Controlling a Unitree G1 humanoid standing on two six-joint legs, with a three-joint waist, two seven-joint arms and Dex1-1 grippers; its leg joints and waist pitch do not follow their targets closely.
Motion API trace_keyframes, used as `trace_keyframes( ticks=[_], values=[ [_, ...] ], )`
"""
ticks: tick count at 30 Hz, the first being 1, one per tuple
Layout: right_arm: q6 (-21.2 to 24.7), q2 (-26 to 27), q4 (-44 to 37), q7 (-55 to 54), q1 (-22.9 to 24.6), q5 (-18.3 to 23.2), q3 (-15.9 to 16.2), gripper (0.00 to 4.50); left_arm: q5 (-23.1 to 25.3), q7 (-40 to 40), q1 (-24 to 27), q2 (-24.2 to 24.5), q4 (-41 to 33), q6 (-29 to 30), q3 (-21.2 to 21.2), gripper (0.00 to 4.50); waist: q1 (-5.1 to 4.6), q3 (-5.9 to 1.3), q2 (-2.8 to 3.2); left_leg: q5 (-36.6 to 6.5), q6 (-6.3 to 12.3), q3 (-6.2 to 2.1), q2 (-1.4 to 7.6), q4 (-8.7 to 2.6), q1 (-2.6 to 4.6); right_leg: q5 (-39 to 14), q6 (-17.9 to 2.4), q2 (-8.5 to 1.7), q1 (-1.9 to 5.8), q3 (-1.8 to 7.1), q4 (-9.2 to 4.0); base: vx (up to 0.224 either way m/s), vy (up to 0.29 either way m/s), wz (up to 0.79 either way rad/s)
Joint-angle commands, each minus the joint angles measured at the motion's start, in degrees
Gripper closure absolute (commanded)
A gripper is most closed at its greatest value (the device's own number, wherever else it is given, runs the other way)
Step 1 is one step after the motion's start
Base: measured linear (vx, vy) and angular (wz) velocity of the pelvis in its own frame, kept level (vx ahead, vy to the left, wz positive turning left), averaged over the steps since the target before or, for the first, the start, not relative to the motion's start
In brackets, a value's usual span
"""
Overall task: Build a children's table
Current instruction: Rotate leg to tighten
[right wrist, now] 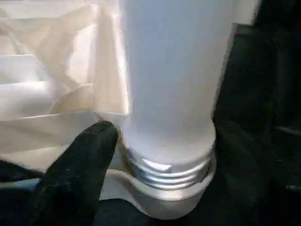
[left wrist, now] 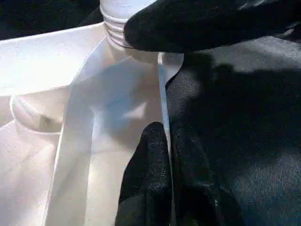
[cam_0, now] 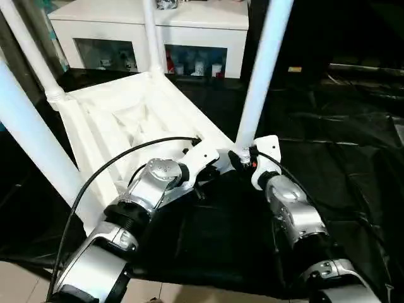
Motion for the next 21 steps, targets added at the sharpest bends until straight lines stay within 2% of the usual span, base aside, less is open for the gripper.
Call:
trace_keyframes(
  ticks=[1, 2, 3, 5, 8, 11, 12, 15, 21],
  values=[
    [2.5, -4.9, -7.3, 12.7, 2.5, 3.2, 2.3, 0.59, -0.5, -4.4, 3.3, 3.0, -1.3, -3.9, -0.3, 4.5, 0.56, -3.06, -0.98, -10.2, 3.75, -0.92, 2.61, -3.79, 0.12, -3.8, -12.4, -3.55, 2.8, 1.72, -4.08, 0.0, 0.0, 0.0],
    [2.5, -4.9, -7.3, 12.7, 2.5, 3.2, 2.3, 0.59, -0.5, -4.4, 3.3, 3.0, -1.3, -3.9, -0.3, 4.5, 0.66, -3.03, -0.95, -9.8, 4.29, -0.96, 2.63, -3.81, 0.13, -3.2, -12.5, -3.56, 2.84, 1.69, -4.11, 0.0, 0.0, 0.0],
    [4.2, -8.5, -11.4, 19.9, 4.5, 5.4, 3.6, 0.59, -1.9, -9.0, 4.8, 4.7, -3.0, -6.6, -0.5, 4.5, 0.64, -3.0, -1.0, -9.3, 5.16, -0.89, 2.54, -3.7, 0.04, -2.2, -12.6, -3.46, 2.87, 1.64, -4.08, 0.0, 0.0, 0.0],
    [5.2, -12.8, -15.8, 26.8, 6.6, 7.1, 5.0, 0.59, -3.7, -14.5, 6.7, 6.7, -5.8, -8.0, -1.0, 4.5, 0.8, -3.01, -0.99, -9.3, 5.72, -0.95, 2.83, -3.75, 0.05, -2.3, -12.8, -3.63, 2.85, 1.64, -4.0, 0.0, 0.0, 0.0],
    [5.0, -15.8, -17.3, 30.4, 7.6, 7.3, 5.6, 0.59, -4.7, -17.8, 8.1, 8.6, -8.0, -7.8, -1.5, 4.5, 0.72, -2.9, -0.72, -10.6, 5.01, -0.79, 3.01, -3.87, 0.38, -4.8, -14.0, -3.57, 2.27, 1.54, -4.14, 0.0, 0.0, 0.0],
    [5.5, -16.9, -17.9, 32.6, 7.8, 7.4, 5.6, 0.59, -6.4, -20.3, 9.2, 9.3, -10.5, -6.7, -1.1, 4.5, 0.69, -2.83, -0.65, -12.3, 3.66, -0.82, 3.16, -4.11, 0.5, -7.5, -14.1, -3.62, 2.18, 1.63, -4.24, 0.0, 0.0, 0.0],
    [5.8, -17.4, -18.2, 33.3, 7.8, 7.5, 5.6, 0.59, -7.5, -21.9, 9.9, 9.6, -12.1, -6.0, -0.9, 4.5, 0.66, -2.8, -0.79, -12.3, 3.55, -0.81, 3.17, -4.13, 0.5, -7.5, -14.2, -3.63, 2.16, 1.64, -4.23, 0.0, 0.0, 0.0],
    [6.5, -18.9, -19.2, 35.2, 8.0, 7.1, 6.7, 0.59, -9.3, -25.3, 11.4, 10.6, -15.6, -5.0, -1.0, 4.5, 0.85, -2.83, -0.79, -11.2, 3.79, -0.72, 3.09, -4.04, 0.46, -6.6, -14.2, -3.57, 2.16, 1.66, -4.15, 0.0, 0.0, 0.0],
    [5.8, -19.4, -18.5, 37.5, 7.9, 5.5, 8.7, 0.59, -9.4, -26.5, 12.1, 11.1, -17.3, -4.0, -0.7, 4.5, 1.27, -2.88, -0.92, -10.1, 3.99, -0.67, 3.02, -3.89, 0.4, -6.5, -13.8, -3.58, 2.1, 1.66, -4.04, 0.0, 0.0, 0.0]
  ],
)
